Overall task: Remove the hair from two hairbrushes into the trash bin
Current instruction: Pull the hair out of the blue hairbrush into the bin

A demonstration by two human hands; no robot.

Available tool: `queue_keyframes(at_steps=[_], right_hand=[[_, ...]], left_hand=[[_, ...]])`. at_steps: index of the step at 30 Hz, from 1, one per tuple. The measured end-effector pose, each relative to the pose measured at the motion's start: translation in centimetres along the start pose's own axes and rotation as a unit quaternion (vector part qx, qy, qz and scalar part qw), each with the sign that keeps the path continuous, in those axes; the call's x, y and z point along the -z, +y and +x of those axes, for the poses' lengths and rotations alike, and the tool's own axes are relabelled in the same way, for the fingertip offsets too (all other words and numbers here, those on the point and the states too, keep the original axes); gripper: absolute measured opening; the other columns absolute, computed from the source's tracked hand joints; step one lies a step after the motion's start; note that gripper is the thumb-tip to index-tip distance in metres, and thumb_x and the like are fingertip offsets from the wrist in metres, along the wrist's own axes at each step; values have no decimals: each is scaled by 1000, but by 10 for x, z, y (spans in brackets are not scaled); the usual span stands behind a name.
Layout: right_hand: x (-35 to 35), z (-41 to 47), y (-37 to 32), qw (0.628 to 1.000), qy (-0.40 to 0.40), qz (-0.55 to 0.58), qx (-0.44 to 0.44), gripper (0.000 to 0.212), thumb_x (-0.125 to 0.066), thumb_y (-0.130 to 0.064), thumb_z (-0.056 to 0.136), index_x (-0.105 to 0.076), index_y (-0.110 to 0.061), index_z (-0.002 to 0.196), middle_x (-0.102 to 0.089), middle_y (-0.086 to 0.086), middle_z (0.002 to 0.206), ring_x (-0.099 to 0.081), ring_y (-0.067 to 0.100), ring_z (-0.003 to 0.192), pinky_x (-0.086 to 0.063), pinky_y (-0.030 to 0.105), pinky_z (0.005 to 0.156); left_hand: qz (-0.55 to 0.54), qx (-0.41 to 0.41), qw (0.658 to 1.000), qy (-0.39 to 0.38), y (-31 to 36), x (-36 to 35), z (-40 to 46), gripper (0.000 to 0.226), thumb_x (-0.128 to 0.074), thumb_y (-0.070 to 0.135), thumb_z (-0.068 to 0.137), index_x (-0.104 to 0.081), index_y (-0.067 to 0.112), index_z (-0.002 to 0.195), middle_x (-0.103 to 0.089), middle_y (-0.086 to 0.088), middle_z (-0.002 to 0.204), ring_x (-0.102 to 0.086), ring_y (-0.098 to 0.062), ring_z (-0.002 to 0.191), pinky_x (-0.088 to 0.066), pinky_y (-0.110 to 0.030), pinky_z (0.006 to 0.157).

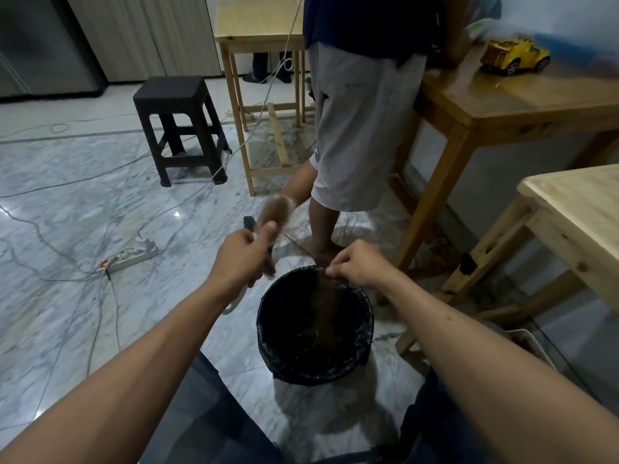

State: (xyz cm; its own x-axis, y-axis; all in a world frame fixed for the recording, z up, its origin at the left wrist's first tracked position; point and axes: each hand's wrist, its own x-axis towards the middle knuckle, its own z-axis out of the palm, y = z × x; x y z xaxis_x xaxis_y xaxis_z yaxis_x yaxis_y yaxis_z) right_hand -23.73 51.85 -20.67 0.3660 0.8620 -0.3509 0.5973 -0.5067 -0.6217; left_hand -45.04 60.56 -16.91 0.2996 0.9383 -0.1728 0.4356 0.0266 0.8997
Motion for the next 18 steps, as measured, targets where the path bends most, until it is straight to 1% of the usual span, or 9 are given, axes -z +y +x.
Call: queue_keyframes(at_steps=[2,3,6,9,11,13,14,16,18], right_hand=[[-6,0,5,998,-7,-62,-23,11,-82,-31,88,-86,-22,89,-76,-7,88,-70,14,90,-59,36,87],[-7,0,8,998,-6,-61,-31,10,-82,-30,88,-86,-22,90,-77,-6,91,-70,15,92,-59,38,89],[-5,-1,6,998,-22,-59,-19,14,-78,-24,92,-83,-20,104,-77,-2,114,-69,18,106,-58,39,97],[1,5,-9,995,-100,-5,11,63,-73,-19,88,-55,-22,149,-55,2,149,-58,24,132,-51,39,108],[6,8,-20,987,-102,119,24,83,-76,-28,81,-42,-23,157,-49,4,154,-54,25,136,-48,45,112],[8,11,-25,974,-86,207,40,83,-82,-40,78,-49,-19,151,-61,3,144,-61,18,127,-50,41,109],[8,11,-26,969,-81,229,48,71,-83,-42,80,-59,-15,142,-70,1,129,-69,13,112,-54,35,100],[5,11,-28,965,-69,245,58,28,-80,-32,89,-77,-11,107,-77,-2,89,-69,6,73,-53,26,73],[-1,14,-22,963,-37,260,58,13,-78,-21,92,-80,-10,86,-75,2,72,-64,9,61,-51,26,64]], left_hand=[[-45,11,998,46,7,3,7,61,-53,59,91,-55,-1,86,-58,-7,49,-50,-25,45,-40,-36,50],[-27,6,998,51,10,6,10,65,-53,62,89,-55,-3,91,-57,-10,53,-51,-25,46,-41,-37,51],[39,-17,999,9,17,12,11,65,-55,62,86,-55,-2,97,-59,-10,56,-55,-25,49,-44,-35,50],[82,-34,994,-66,16,9,5,45,-58,45,84,-52,1,94,-58,-11,66,-55,-25,53,-46,-37,51],[125,-47,985,-112,13,5,2,24,-58,30,87,-49,9,91,-59,-11,71,-56,-23,54,-47,-35,51],[169,-57,974,-138,10,2,0,16,-57,23,88,-54,8,94,-64,-16,76,-60,-23,57,-52,-39,54],[189,-65,969,-141,9,0,0,15,-57,23,89,-56,9,94,-65,-18,78,-62,-25,61,-55,-43,58],[210,-82,965,-134,6,-3,-2,14,-57,25,92,-57,11,92,-67,-17,82,-65,-28,69,-58,-47,65],[193,-78,971,-118,6,-4,-3,12,-56,24,96,-54,12,95,-67,-15,85,-65,-24,68,-56,-39,58]])
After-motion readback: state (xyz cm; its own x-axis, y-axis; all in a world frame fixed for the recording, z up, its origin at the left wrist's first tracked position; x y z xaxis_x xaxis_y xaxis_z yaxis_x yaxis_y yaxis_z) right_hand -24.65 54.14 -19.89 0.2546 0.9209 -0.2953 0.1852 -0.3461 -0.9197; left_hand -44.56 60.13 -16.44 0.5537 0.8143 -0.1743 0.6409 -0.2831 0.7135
